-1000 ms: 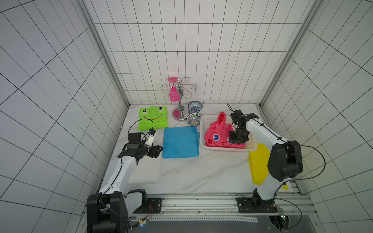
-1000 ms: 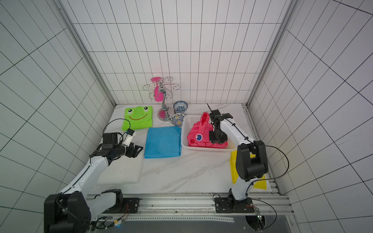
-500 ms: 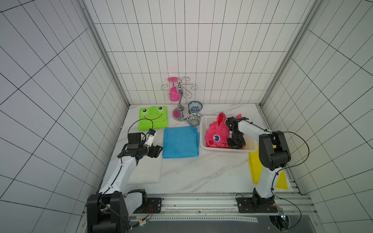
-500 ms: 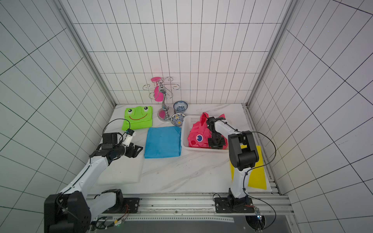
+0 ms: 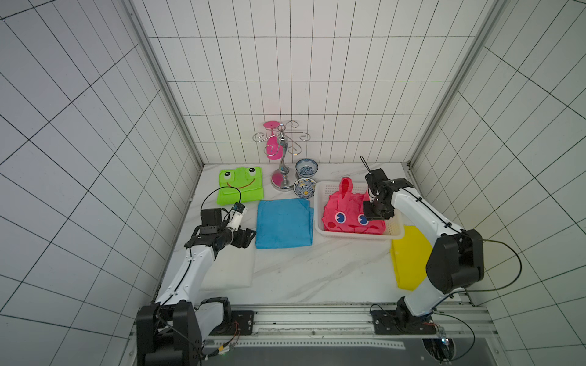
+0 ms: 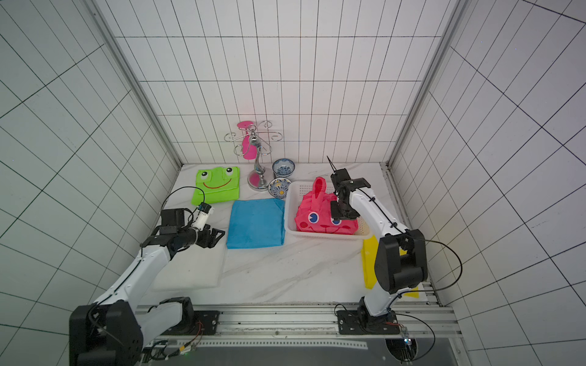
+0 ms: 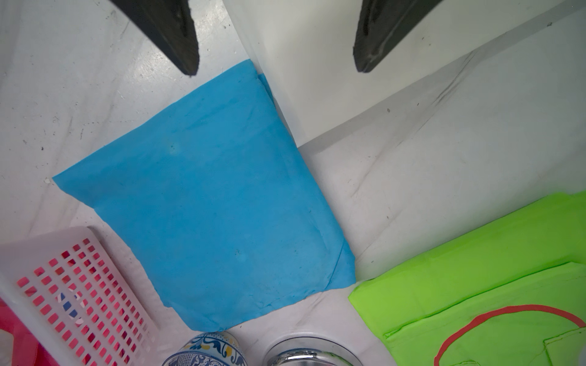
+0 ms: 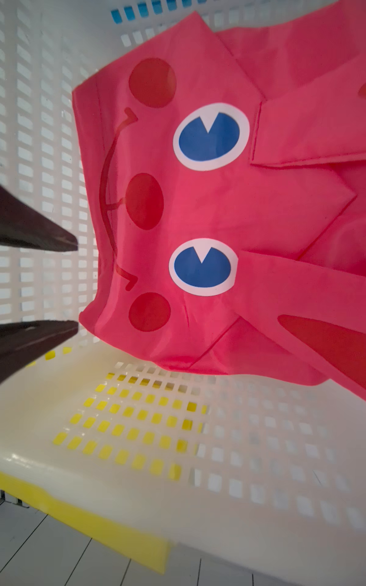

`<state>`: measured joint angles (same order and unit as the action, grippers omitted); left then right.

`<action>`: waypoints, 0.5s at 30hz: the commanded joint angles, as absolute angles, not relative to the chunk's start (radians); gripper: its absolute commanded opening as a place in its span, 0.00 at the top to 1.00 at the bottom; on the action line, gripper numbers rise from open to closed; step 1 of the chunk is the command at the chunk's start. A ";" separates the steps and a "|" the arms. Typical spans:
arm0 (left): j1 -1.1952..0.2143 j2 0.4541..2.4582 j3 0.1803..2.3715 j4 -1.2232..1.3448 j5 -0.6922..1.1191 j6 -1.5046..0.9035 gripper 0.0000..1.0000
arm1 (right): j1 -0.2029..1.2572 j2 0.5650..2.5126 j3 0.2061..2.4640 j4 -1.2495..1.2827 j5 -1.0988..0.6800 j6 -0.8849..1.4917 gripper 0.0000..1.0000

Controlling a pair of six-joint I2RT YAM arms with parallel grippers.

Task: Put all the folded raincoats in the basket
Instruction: Place the raincoat in the basket.

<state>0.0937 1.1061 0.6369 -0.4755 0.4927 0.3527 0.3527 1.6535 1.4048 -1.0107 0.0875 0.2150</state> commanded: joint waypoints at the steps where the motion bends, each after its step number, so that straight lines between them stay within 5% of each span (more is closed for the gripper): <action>1: 0.098 1.097 0.647 -0.483 0.520 0.368 0.21 | 0.342 1.699 1.433 -1.082 0.024 0.214 0.59; 15: 0.098 1.113 0.655 -0.486 0.511 0.360 0.20 | 0.344 1.953 1.475 -1.017 -0.005 0.122 0.63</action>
<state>0.0937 1.1069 0.6369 -0.4767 0.5018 0.3576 0.3523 1.9438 1.4521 -0.9760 0.0441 0.1528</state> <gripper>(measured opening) 0.795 0.372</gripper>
